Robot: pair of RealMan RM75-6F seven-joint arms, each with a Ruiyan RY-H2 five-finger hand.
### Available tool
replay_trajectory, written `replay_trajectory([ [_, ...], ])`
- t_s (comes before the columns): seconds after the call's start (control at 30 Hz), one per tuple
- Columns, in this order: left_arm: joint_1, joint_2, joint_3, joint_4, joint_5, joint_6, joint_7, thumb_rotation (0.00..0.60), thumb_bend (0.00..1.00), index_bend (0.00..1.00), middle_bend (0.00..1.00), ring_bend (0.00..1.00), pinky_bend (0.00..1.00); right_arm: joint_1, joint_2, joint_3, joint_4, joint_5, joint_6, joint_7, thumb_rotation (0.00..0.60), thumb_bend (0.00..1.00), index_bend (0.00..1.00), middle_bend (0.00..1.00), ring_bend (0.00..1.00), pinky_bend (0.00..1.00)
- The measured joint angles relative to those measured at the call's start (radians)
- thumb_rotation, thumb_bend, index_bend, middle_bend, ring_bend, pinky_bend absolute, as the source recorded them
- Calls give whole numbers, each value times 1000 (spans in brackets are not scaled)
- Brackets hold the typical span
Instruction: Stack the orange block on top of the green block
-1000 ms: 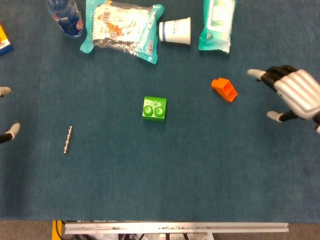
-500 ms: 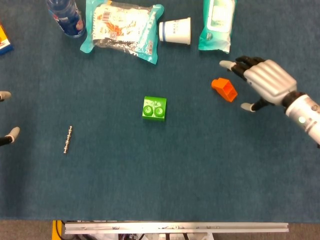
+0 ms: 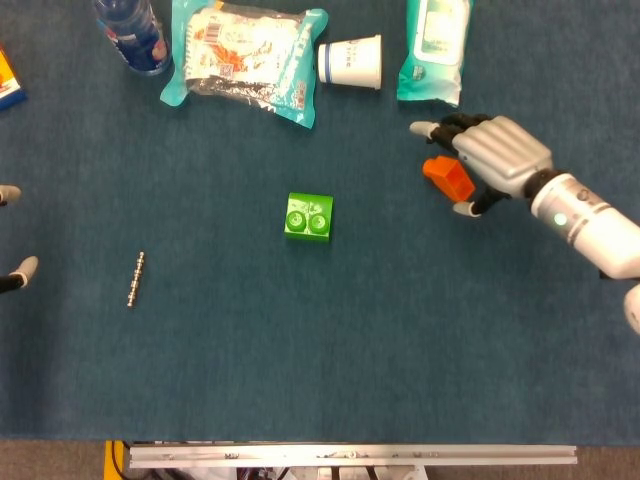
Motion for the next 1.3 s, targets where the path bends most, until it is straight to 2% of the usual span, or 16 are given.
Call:
replay_trajectory([
  [0.3, 9, 3, -8, 0, 0, -12, -1, 600, 159, 272, 337, 285, 282, 37, -45, -23, 61, 47, -45, 1, 600, 148, 12, 220, 103, 189],
  [0.77, 14, 2, -15, -1, 7, -32, 1, 600, 160, 272, 337, 285, 282, 40, -39, -59, 55, 64, -39, 0, 600, 148, 12, 222, 104, 188],
  [0.97, 17, 2, -18, 0, 11, -34, -1, 600, 160, 273, 337, 285, 281, 29, -16, -74, 21, 57, -19, -2, 600, 149, 11, 228, 178, 194],
  [1.1, 18, 1, -18, 0, 14, -37, 1, 600, 159, 273, 337, 285, 281, 12, 6, -85, -17, 34, 8, 1, 600, 150, 12, 240, 250, 242],
  [1.3, 19, 0, -20, 0, 11, -46, 3, 600, 160, 274, 337, 285, 281, -22, 50, -114, -87, -21, 49, 8, 600, 149, 11, 247, 302, 289],
])
